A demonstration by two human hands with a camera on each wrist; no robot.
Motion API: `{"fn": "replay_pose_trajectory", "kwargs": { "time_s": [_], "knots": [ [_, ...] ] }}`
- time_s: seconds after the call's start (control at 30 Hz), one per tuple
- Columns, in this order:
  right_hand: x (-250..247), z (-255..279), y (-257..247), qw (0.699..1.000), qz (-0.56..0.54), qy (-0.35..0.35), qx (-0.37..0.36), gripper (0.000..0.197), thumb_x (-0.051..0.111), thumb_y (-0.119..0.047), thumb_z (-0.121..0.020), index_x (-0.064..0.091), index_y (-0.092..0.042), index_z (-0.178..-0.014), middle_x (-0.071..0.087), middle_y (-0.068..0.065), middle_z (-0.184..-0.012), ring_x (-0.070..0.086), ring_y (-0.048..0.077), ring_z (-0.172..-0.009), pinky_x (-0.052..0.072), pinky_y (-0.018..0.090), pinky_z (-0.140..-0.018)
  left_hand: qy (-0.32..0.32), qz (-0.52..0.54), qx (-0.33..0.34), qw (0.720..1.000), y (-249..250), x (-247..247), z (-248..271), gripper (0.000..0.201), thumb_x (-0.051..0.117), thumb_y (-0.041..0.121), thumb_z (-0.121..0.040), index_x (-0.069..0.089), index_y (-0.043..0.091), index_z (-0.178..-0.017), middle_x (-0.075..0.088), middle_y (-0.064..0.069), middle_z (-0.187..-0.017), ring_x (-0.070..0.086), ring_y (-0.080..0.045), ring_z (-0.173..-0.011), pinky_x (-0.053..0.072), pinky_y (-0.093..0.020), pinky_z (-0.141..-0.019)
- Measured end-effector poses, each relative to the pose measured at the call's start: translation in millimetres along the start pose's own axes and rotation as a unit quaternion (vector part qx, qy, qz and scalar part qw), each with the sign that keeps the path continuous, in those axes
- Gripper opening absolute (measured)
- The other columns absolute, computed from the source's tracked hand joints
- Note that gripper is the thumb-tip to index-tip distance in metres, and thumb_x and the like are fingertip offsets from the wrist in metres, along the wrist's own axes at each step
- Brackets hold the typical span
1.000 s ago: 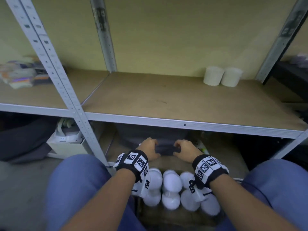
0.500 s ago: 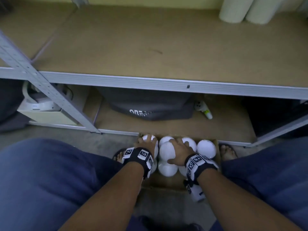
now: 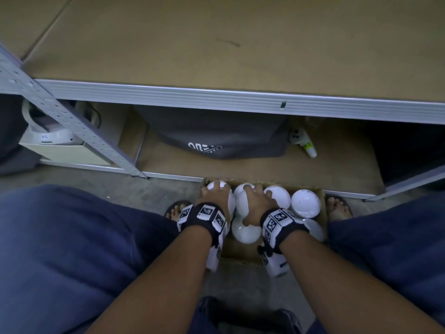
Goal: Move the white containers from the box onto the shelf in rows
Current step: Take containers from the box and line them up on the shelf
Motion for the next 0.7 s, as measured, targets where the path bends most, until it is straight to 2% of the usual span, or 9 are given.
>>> {"fn": "replay_pose_trajectory", "kwargs": {
  "time_s": [0.07,0.17,0.23,0.33,0.4,0.47,0.53,0.6,0.7],
  "knots": [
    [-19,8,-2,1.000,-0.008,-0.006,-0.001,0.094,0.083,-0.029,-0.062,0.029,-0.025,-0.139,0.028,0.007,-0.143,0.038,0.035,-0.129,0.044,0.044,-0.098,-0.014,0.012,0.017,1.000,5,-18,4,0.079,0.075,0.021,-0.067,0.035,0.021,-0.135,0.033,-0.007,-0.140,0.034,-0.039,-0.130,0.044,-0.048,-0.101],
    [-53,25,-4,1.000,-0.003,-0.006,-0.019,0.086,0.082,-0.028,-0.063,0.034,-0.021,-0.134,0.038,0.008,-0.136,0.044,0.032,-0.125,0.045,0.036,-0.092,-0.013,0.028,0.047,0.998,7,-51,13,0.077,0.079,0.022,-0.056,0.039,0.025,-0.122,0.043,-0.006,-0.131,0.040,-0.037,-0.125,0.045,-0.049,-0.098],
    [-76,38,-4,1.000,0.004,-0.004,-0.028,0.085,0.081,-0.028,-0.066,0.034,-0.019,-0.136,0.040,0.008,-0.136,0.047,0.030,-0.123,0.044,0.030,-0.084,-0.004,0.039,0.060,0.997,7,-72,24,0.084,0.081,0.023,-0.055,0.038,0.028,-0.127,0.040,-0.004,-0.134,0.041,-0.037,-0.126,0.045,-0.044,-0.098],
    [-111,63,-7,0.999,0.028,0.012,-0.034,0.096,0.083,-0.030,-0.062,0.028,-0.023,-0.141,0.030,0.008,-0.141,0.038,0.037,-0.129,0.049,0.040,-0.093,0.013,0.038,0.072,0.997,12,-102,51,0.087,0.083,0.025,-0.057,0.036,0.030,-0.130,0.034,0.000,-0.131,0.039,-0.037,-0.123,0.049,-0.042,-0.090],
    [-133,84,-11,0.998,0.039,0.027,-0.045,0.093,0.083,-0.029,-0.060,0.030,-0.025,-0.137,0.029,0.007,-0.138,0.036,0.039,-0.127,0.050,0.043,-0.088,0.035,0.042,0.084,0.995,18,-122,72,0.082,0.082,0.026,-0.058,0.037,0.030,-0.126,0.034,0.002,-0.126,0.038,-0.035,-0.122,0.050,-0.044,-0.090],
    [-155,107,-12,0.997,0.040,0.044,-0.057,0.086,0.083,-0.028,-0.059,0.035,-0.026,-0.130,0.033,0.003,-0.128,0.041,0.036,-0.121,0.049,0.040,-0.079,0.060,0.045,0.100,0.992,21,-142,93,0.077,0.081,0.027,-0.058,0.038,0.033,-0.122,0.033,0.004,-0.121,0.039,-0.032,-0.119,0.050,-0.044,-0.087],
    [-177,131,-13,0.995,0.036,0.069,-0.070,0.084,0.084,-0.031,-0.057,0.038,-0.029,-0.127,0.034,0.000,-0.120,0.043,0.032,-0.117,0.051,0.041,-0.079,0.089,0.052,0.113,0.988,23,-164,115,0.078,0.080,0.029,-0.059,0.037,0.037,-0.124,0.034,0.006,-0.120,0.038,-0.028,-0.115,0.051,-0.045,-0.084],
    [-198,153,-12,0.991,0.028,0.101,-0.084,0.087,0.083,-0.035,-0.057,0.036,-0.032,-0.130,0.035,-0.003,-0.117,0.043,0.029,-0.115,0.052,0.044,-0.083,0.120,0.047,0.134,0.982,26,-187,137,0.083,0.079,0.033,-0.059,0.035,0.041,-0.128,0.035,0.008,-0.124,0.038,-0.025,-0.115,0.050,-0.045,-0.085],
    [-225,182,-11,0.982,0.020,0.153,-0.105,0.096,0.082,-0.042,-0.056,0.031,-0.037,-0.137,0.037,-0.006,-0.126,0.045,0.026,-0.119,0.051,0.046,-0.090,0.169,0.040,0.167,0.970,30,-221,163,0.090,0.080,0.039,-0.055,0.034,0.044,-0.132,0.037,0.012,-0.128,0.040,-0.023,-0.118,0.048,-0.045,-0.092]
  ]
}}
Point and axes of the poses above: each hand's wrist, its own z-axis away from the middle knuckle, its own x-axis out of the palm, y = z × x, the point moved 4 cm from there along -z, towards the middle knuckle
